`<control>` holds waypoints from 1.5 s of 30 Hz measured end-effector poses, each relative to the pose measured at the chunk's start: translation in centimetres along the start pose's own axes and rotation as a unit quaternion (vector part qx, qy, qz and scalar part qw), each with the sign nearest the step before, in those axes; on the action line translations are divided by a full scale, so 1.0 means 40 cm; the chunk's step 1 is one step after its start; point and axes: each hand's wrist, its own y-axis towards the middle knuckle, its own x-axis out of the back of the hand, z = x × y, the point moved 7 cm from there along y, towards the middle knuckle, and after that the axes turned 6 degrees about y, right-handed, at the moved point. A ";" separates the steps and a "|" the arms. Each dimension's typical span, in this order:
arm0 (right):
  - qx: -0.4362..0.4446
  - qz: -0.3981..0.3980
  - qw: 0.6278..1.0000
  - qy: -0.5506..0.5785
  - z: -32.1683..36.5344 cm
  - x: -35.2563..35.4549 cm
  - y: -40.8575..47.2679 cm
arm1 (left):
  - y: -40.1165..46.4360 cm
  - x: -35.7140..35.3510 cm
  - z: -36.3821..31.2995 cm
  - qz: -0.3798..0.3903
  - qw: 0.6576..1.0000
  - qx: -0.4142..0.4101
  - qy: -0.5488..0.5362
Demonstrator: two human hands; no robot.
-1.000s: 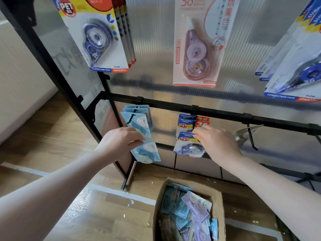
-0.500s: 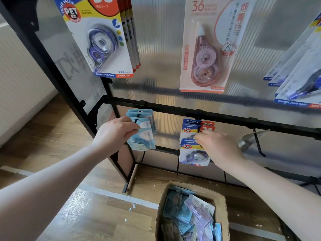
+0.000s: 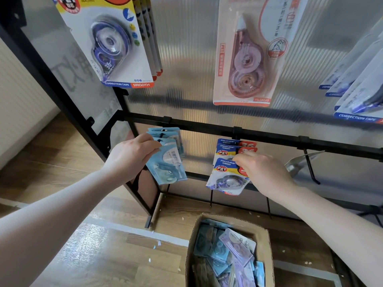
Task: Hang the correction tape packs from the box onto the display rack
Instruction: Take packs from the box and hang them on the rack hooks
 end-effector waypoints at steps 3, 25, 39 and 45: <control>-0.006 -0.003 1.000 0.004 -0.005 -0.005 0.007 | -0.005 -0.001 0.012 0.000 1.000 -0.003 -0.004; -0.036 -0.014 0.999 -0.024 -0.040 -0.013 0.053 | 0.035 -0.073 0.056 0.023 0.999 -0.005 -0.038; -0.033 -0.182 0.983 0.007 -0.100 -0.015 -0.023 | 0.016 -0.069 0.031 -0.047 0.999 0.019 0.012; -0.055 -0.176 0.983 -0.001 -0.124 -0.050 -0.074 | -0.029 -0.091 0.009 -0.035 0.998 0.047 0.020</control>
